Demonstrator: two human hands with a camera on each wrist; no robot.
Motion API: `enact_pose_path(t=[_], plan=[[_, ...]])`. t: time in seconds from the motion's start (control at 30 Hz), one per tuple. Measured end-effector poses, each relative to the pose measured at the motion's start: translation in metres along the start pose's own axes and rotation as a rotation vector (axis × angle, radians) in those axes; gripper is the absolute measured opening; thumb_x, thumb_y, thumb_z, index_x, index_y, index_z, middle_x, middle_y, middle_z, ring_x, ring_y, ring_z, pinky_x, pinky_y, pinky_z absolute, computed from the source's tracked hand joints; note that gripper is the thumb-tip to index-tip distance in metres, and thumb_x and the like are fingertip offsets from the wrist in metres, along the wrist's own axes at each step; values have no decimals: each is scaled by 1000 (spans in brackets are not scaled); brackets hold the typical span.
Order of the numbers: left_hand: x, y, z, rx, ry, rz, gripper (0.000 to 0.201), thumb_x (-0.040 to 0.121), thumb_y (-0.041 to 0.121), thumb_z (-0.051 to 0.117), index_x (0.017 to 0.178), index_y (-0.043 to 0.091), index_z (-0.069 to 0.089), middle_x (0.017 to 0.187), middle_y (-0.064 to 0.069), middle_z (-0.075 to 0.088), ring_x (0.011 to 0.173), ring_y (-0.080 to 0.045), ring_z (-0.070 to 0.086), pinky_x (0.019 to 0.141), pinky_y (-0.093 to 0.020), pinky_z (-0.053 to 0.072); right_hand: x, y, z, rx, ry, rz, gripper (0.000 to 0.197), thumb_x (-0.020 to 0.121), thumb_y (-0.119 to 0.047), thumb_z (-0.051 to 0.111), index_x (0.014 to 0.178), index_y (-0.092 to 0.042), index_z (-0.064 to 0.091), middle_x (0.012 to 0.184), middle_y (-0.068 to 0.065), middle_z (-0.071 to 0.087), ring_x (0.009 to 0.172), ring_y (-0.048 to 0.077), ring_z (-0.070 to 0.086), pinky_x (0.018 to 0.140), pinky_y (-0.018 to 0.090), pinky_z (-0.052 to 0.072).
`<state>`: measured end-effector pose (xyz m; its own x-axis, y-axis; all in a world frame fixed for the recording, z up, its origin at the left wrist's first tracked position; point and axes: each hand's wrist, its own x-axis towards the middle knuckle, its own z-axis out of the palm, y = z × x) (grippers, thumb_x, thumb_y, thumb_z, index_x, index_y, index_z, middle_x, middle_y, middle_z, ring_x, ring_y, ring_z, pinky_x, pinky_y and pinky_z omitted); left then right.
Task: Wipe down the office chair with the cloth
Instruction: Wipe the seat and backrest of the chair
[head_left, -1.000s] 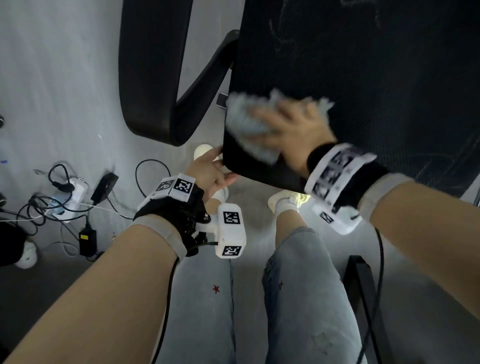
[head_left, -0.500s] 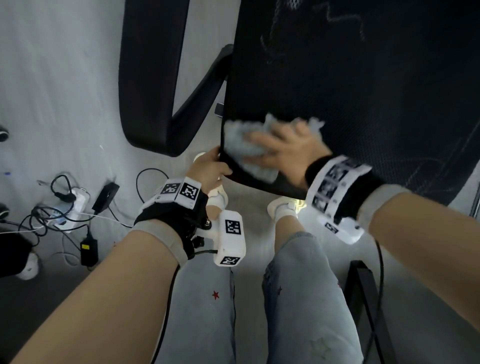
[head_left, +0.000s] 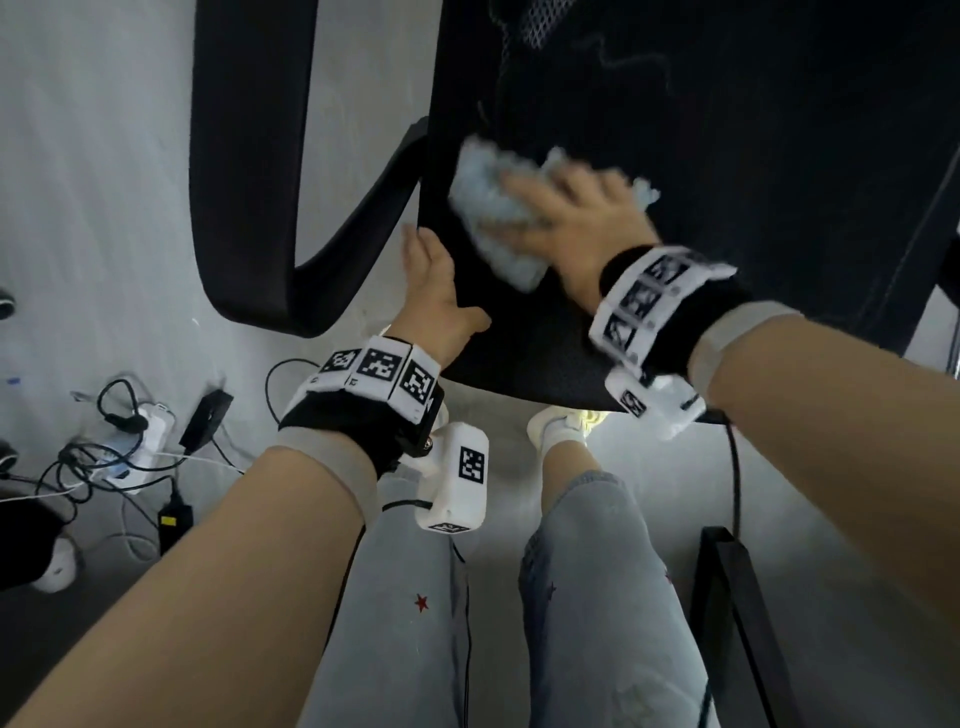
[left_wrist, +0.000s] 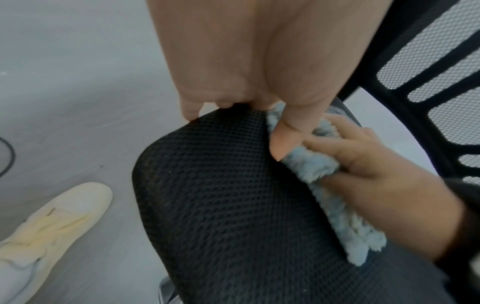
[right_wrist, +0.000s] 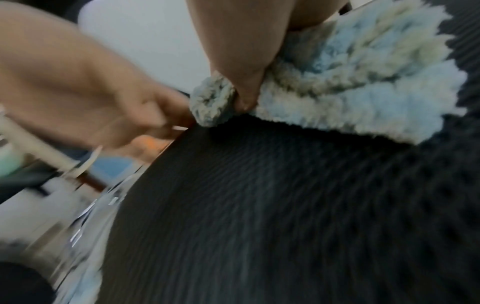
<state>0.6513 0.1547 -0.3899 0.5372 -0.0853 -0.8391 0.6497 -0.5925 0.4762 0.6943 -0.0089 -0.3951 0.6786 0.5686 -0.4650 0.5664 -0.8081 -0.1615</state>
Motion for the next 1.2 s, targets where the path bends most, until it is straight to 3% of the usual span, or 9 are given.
enact_pose_path(t=[0.1, 0.17, 0.4, 0.47, 0.57, 0.63, 0.87, 1.1, 1.2], plan=[[5, 1, 3, 168, -10, 101, 94, 83, 0, 56, 143, 6, -16, 148, -12, -34, 139, -25, -28, 114, -34, -8, 16, 21, -9, 236, 131, 516, 63, 87, -8, 45, 139, -40, 29, 155, 0, 14, 132, 38, 22, 104, 48, 25], [11, 4, 3, 279, 16, 117, 94, 82, 2, 58, 144, 6, -13, 149, -11, -32, 140, -26, -25, 115, -42, -6, 26, 10, -12, 289, 192, 658, 58, 89, -11, 43, 138, -38, 31, 155, 0, 14, 133, 38, 21, 105, 48, 25], [24, 17, -4, 314, 125, 140, 112, 76, 21, 71, 142, -2, -16, 147, -22, -31, 139, -34, -24, 115, -38, -8, 8, -2, -3, 175, 44, -30, 54, 82, -33, 22, 130, -43, 44, 149, -2, 34, 126, 36, 36, 95, 51, 34], [24, 23, -7, 322, 125, 102, 113, 76, 21, 71, 140, -1, -19, 148, -19, -32, 140, -31, -23, 117, -37, -6, 9, 25, -9, 99, 42, 111, 52, 87, -25, 34, 135, -45, 35, 152, -4, 22, 131, 35, 28, 99, 49, 30], [32, 33, -9, 282, 150, 86, 113, 76, 22, 71, 141, 1, -20, 150, -14, -31, 141, -27, -21, 118, -37, -2, 14, 62, -22, 329, 121, 679, 70, 82, -4, 47, 138, -43, 30, 153, -3, 14, 129, 36, 24, 104, 44, 27], [38, 35, -6, 261, 199, 78, 115, 75, 25, 72, 141, 1, -19, 151, -13, -27, 142, -26, -18, 119, -36, -1, 25, 60, -23, 368, 147, 809, 69, 82, -5, 46, 139, -40, 28, 153, 0, 16, 127, 36, 27, 102, 44, 29], [46, 28, 8, 440, 292, 86, 143, 51, 45, 83, 139, -7, -17, 149, -26, -22, 141, -36, -19, 112, -34, -14, 13, 8, -14, 133, -47, -35, 59, 87, -25, 43, 140, -44, 24, 155, -7, 8, 134, 32, 19, 104, 46, 24], [56, 35, 6, 336, 396, 14, 132, 48, 35, 87, 143, 1, 3, 152, -14, 1, 141, -29, 5, 115, -35, 8, 49, 41, -29, 352, 194, 564, 67, 84, -7, 43, 139, -42, 28, 154, -2, 14, 128, 35, 25, 101, 46, 27], [65, 33, 2, 229, 501, 9, 125, 52, 43, 82, 143, 1, 7, 150, -12, 14, 138, -29, 17, 111, -34, 15, 56, 13, -32, 362, 103, 507, 67, 84, -9, 46, 139, -42, 28, 155, -3, 10, 132, 36, 20, 103, 48, 26]])
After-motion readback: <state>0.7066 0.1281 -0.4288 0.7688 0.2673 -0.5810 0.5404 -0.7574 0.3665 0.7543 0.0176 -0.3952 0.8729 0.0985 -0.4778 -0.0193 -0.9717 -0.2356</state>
